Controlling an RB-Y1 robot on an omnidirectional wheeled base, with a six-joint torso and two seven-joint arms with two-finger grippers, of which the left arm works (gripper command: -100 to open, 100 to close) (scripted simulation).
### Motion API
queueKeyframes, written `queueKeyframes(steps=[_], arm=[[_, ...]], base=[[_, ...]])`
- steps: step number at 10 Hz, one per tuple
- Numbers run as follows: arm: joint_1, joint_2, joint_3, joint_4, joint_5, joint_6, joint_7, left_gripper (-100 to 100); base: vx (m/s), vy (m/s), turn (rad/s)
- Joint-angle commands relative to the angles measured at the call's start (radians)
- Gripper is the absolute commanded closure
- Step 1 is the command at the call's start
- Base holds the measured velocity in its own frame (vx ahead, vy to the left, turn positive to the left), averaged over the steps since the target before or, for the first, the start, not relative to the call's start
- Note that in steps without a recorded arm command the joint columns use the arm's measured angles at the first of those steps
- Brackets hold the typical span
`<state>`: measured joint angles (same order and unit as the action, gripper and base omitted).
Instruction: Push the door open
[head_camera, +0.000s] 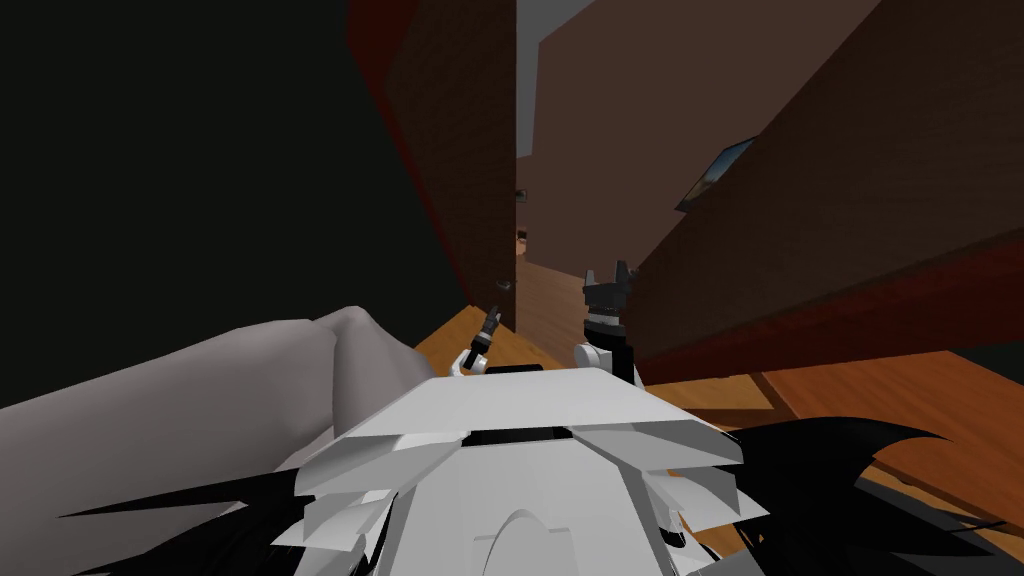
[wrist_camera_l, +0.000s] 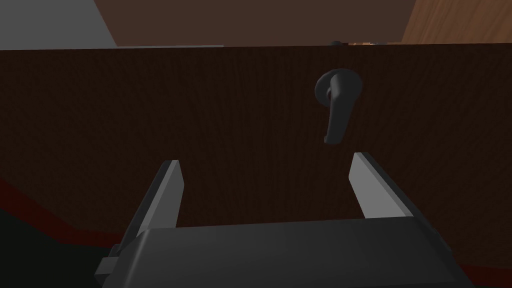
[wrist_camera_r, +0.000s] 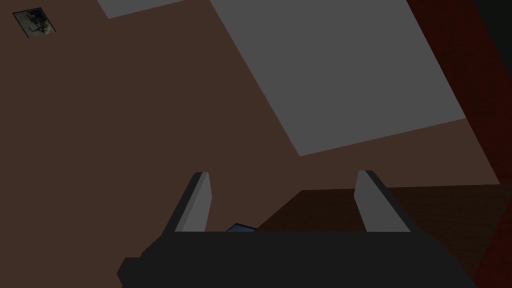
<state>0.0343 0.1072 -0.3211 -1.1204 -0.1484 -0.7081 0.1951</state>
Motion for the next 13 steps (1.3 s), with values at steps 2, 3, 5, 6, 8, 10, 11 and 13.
queueKeyframes(steps=[2,3,5,6,8,10,11,13], arm=[[-0.025,-0.001,-0.017,0.062,-0.004,-0.020,0.010,-100],[-0.033,-0.001,-0.024,0.082,-0.006,-0.025,0.014,-100],[-0.051,-0.002,-0.036,0.121,-0.008,-0.035,0.021,-100],[-0.059,-0.002,-0.042,0.141,-0.010,-0.040,0.025,-100],[-0.076,-0.003,-0.054,0.179,-0.013,-0.050,0.032,-100],[-0.091,-0.004,-0.065,0.212,-0.015,-0.059,0.039,-100],[-0.091,-0.004,-0.065,0.212,-0.015,-0.059,0.039,-100],[-0.098,-0.004,-0.070,0.229,-0.017,-0.063,0.042,-100]], base=[[0.092,0.080,-0.024],[0.079,0.077,-0.022],[0.095,0.078,-0.021],[0.088,0.067,-0.020],[0.067,0.052,0.026],[0.023,0.006,0.047],[0.011,0.001,0.009],[0.015,0.007,0.047]])
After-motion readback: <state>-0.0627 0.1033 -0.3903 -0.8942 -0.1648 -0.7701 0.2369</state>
